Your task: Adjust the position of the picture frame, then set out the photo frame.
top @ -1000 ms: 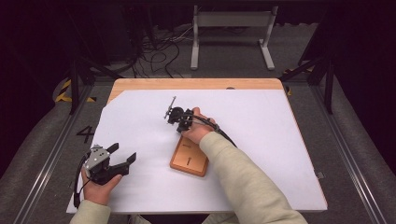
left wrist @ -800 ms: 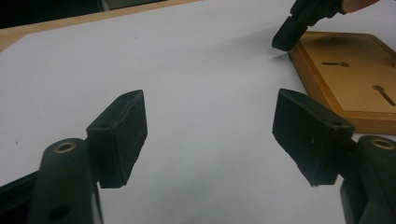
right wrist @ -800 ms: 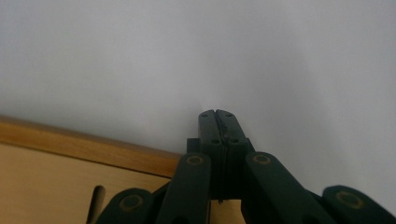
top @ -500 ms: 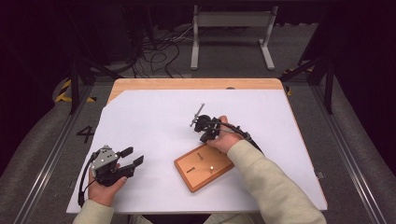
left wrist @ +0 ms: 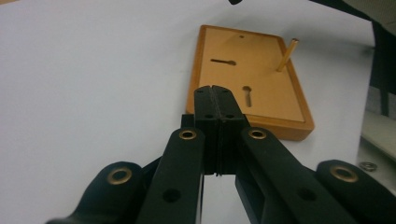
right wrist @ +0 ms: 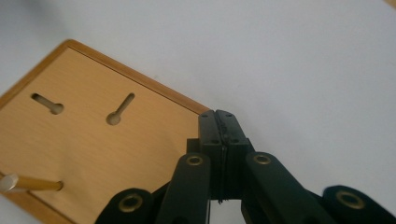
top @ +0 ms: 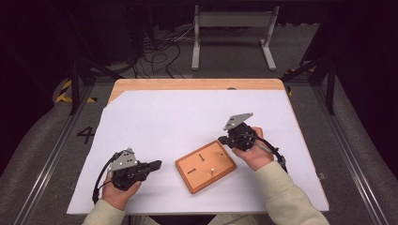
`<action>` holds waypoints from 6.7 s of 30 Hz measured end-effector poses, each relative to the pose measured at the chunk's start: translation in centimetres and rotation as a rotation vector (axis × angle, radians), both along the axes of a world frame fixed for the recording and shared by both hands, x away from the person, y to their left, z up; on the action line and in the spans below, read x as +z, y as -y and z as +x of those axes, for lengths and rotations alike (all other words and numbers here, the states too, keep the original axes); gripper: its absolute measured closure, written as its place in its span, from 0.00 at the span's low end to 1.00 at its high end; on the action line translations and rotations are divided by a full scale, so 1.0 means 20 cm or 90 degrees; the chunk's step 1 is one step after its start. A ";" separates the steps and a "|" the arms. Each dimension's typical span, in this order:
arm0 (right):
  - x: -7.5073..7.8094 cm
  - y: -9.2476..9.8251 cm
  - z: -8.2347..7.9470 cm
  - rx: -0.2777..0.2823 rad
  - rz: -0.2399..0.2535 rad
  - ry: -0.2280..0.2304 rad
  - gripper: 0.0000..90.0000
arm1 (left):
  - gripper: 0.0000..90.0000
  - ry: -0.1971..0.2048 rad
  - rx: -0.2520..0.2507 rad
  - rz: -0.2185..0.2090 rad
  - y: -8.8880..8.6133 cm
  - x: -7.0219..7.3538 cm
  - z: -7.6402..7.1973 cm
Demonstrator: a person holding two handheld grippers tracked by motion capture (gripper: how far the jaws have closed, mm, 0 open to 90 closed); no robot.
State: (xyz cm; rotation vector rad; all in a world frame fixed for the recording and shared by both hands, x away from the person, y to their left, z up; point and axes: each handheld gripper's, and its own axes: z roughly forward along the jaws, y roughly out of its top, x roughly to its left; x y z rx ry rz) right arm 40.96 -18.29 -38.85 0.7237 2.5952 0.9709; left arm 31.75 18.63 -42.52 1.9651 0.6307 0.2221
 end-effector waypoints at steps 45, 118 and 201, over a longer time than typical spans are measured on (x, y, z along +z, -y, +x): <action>-0.02 0.32 -0.18 -0.077 0.101 -0.022 1.00 | 1.00 -0.146 -0.313 0.223 0.59 -0.15 -0.02; -0.05 0.52 -0.25 -0.150 0.219 0.042 0.62 | 0.37 0.011 0.044 -0.038 0.39 0.03 0.23; -0.09 0.60 -0.31 -0.167 0.228 0.024 0.61 | 0.93 0.084 -0.175 0.063 0.70 -0.16 0.29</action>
